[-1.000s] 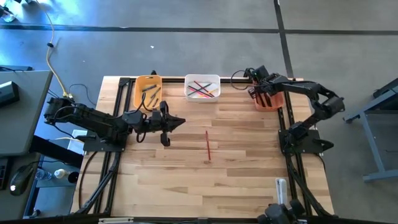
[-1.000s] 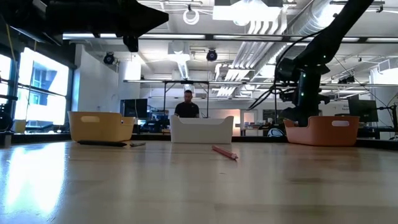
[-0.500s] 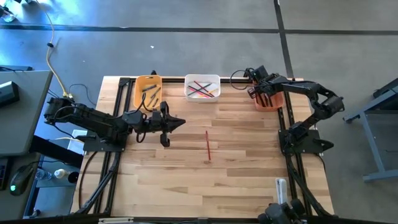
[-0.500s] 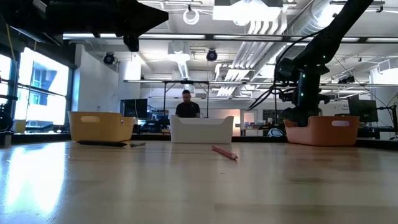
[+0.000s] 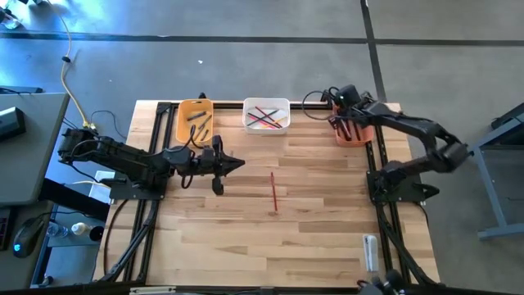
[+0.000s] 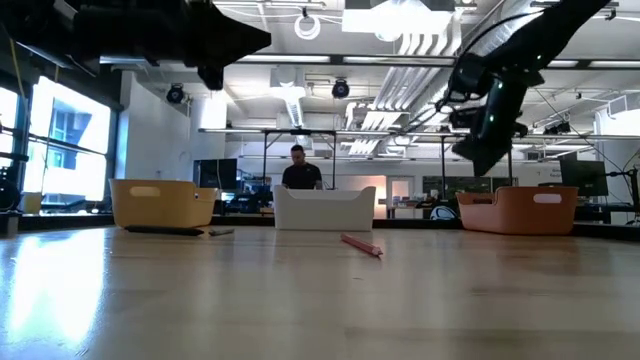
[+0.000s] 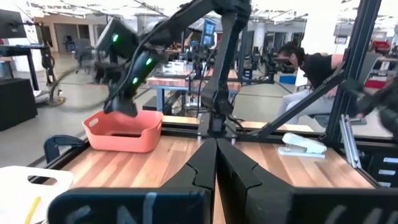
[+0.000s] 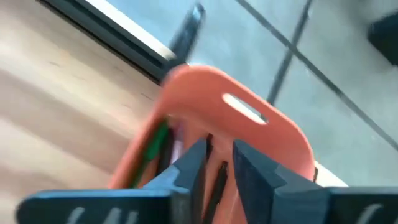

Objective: Sort crayons/erasers/pens/pencils in bins
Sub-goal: Put the red color pen into the white bin

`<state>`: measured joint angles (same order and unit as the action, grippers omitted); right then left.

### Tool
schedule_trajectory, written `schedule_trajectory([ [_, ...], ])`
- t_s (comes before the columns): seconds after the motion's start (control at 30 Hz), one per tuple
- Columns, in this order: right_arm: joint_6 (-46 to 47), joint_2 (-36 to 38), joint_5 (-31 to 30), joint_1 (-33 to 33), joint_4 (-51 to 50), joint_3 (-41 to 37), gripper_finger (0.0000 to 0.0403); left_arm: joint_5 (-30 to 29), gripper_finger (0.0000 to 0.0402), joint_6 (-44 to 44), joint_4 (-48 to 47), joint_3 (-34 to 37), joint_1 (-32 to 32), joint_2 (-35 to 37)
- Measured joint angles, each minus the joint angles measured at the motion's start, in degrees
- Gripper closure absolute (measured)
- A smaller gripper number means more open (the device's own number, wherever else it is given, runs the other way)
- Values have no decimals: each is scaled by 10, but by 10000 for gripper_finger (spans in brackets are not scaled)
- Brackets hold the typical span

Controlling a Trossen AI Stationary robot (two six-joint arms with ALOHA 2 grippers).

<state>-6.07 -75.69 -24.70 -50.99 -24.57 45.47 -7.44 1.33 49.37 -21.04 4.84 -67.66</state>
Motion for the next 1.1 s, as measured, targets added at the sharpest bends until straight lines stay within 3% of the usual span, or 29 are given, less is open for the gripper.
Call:
schedule_trajectory([
  [0.23,6,105,154,82,70,-66,398,-1,401,0,-7,0,0,0],
  [0.43,83,142,162,209,186,-149,401,-1,401,0,-16,0,0,0],
  [0.5,115,143,146,262,196,-157,401,-3,401,-1,-16,0,0,0],
  [0.7,187,110,-18,437,190,-153,402,-12,401,-16,-16,0,0,0],
  [0.9,284,46,-71,547,191,-118,402,-12,401,-15,-16,0,0,0],
  [1.1,317,-62,-99,622,175,-32,402,-11,401,-13,-20,0,0,0],
])
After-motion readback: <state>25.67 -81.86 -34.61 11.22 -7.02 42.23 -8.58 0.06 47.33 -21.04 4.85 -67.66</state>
